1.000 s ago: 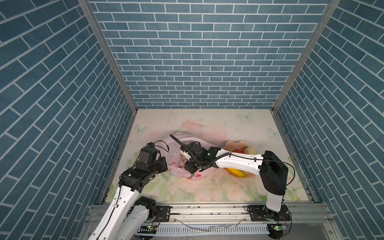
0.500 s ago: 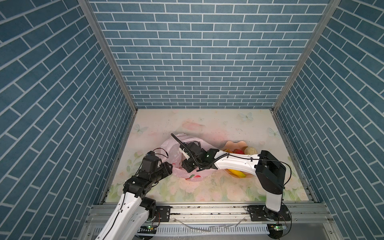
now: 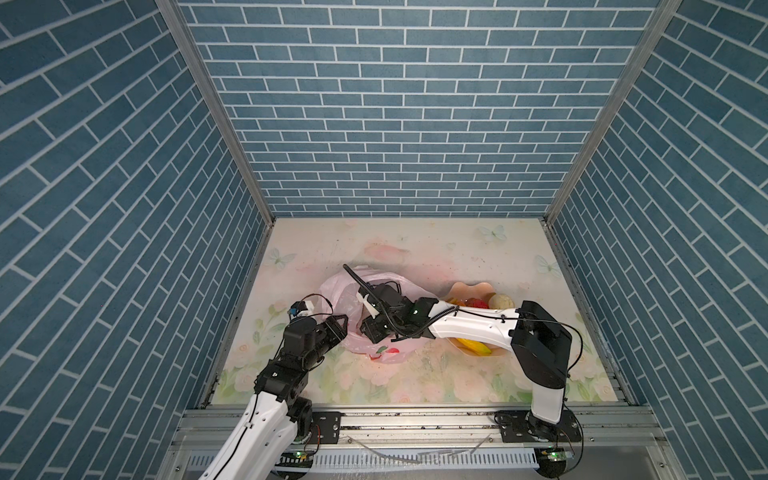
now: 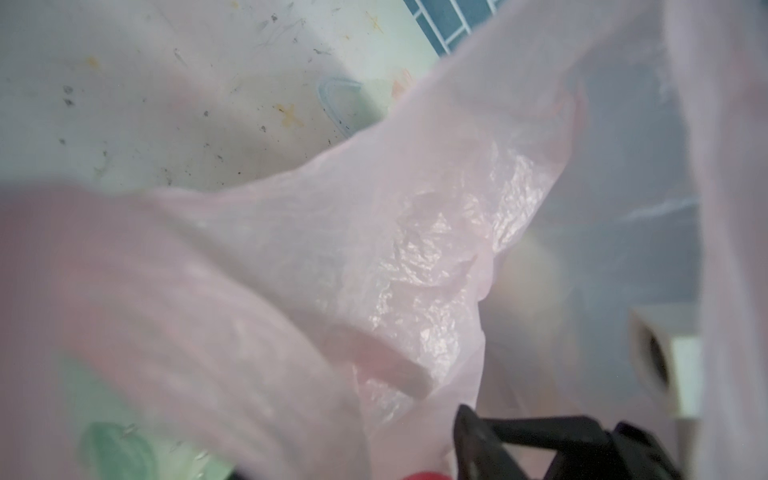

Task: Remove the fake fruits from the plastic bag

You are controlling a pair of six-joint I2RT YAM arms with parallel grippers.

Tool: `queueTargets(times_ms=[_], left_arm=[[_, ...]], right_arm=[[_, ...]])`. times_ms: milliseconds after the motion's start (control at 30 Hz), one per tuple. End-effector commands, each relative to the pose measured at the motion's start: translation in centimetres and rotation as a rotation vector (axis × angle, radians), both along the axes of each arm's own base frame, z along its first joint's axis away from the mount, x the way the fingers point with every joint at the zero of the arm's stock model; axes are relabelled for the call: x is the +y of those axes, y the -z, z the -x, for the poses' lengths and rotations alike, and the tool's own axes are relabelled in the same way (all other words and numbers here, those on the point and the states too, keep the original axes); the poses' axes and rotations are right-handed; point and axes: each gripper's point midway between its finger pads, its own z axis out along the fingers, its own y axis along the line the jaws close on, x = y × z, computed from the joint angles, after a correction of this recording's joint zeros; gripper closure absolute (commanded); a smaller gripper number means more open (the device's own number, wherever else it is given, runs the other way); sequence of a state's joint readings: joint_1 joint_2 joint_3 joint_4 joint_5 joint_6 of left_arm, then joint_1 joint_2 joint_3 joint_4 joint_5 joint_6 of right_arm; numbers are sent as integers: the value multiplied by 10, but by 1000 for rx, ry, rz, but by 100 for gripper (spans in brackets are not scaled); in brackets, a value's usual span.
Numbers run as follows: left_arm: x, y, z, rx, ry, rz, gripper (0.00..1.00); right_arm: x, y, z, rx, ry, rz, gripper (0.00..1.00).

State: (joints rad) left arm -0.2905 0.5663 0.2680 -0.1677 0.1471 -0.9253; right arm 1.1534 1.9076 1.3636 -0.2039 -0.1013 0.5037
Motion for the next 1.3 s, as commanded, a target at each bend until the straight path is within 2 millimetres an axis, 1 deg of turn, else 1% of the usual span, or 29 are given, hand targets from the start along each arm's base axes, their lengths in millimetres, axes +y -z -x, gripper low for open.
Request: queueTargets(times_ms=[0, 33, 100, 133, 200, 267, 433, 533, 567, 667, 800, 1133, 1267], left_arm=[[-2, -23, -18, -103, -20, 28, 63], [-2, -24, -19, -104, -20, 26, 69], [-2, -30, -23, -114, -17, 13, 79], [-2, -35, -24, -125, -16, 4, 81], [-1, -47, -26, -143, -10, -17, 86], [-1, -58, -27, -163, -4, -36, 89], [-1, -88, -31, -215, 4, -50, 91], [-2, -103, -32, -245, 5, -46, 91], [-3, -99, -36, -229, 7, -53, 91], [-4, -106, -39, -239, 12, -53, 91], [-7, -114, -44, -251, 24, -55, 91], [-20, -134, -52, -283, 67, -56, 91], [-29, -134, -54, -281, 96, -61, 91]], right_arm=[[1, -13, 0, 19, 25, -45, 65], [0, -14, -1, 18, 31, -46, 65], [-1, -12, -4, 16, 49, -43, 65], [-3, -11, -6, 18, 57, -42, 65], [-8, -10, -14, 2, 101, -38, 65], [-14, -10, -21, -10, 141, -39, 65], [-33, -14, -42, -47, 238, -32, 62], [-39, -16, -51, -61, 255, -33, 59], [-41, -16, -54, -63, 259, -33, 57], [-45, -14, -64, -66, 269, -31, 54], [-47, -10, -73, -59, 281, -35, 53], [-51, 7, -83, -39, 300, -27, 49], [-53, 12, -85, -34, 304, -23, 48]])
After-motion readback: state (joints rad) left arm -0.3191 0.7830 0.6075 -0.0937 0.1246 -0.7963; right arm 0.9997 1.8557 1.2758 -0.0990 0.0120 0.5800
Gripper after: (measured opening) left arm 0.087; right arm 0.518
